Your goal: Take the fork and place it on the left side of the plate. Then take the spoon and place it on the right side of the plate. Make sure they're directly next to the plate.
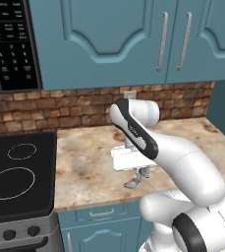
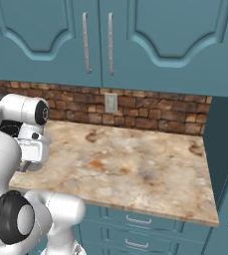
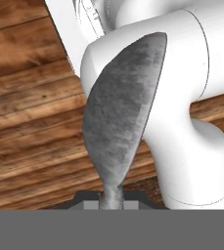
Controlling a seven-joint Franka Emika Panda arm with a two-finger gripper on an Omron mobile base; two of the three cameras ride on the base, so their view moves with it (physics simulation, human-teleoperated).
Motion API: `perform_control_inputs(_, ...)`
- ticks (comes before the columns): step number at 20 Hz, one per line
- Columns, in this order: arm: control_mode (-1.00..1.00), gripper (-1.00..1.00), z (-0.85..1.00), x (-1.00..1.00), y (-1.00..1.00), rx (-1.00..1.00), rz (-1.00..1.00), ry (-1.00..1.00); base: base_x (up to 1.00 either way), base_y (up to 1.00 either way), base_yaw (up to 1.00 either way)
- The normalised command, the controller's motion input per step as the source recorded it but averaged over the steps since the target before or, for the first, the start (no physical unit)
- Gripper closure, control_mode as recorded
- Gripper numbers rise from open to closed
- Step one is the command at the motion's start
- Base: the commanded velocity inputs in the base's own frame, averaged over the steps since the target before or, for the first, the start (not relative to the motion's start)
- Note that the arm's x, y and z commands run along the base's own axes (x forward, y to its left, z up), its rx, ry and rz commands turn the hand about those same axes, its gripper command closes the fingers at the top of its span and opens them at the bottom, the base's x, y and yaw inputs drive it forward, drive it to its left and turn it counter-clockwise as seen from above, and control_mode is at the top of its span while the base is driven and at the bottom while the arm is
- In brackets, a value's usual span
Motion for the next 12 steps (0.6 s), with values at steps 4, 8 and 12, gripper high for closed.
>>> perform_control_inputs(4,1.00,1.00,0.00,0.00,0.00,0.00,0.00,0.00,-0.86,0.12,0.08)
perform_control_inputs(8,1.00,1.00,0.00,0.00,0.00,0.00,0.00,0.00,-1.00,0.16,0.13)
perform_control_inputs(12,1.00,1.00,0.00,0.00,0.00,0.00,0.00,0.00,-0.75,0.07,0.40)
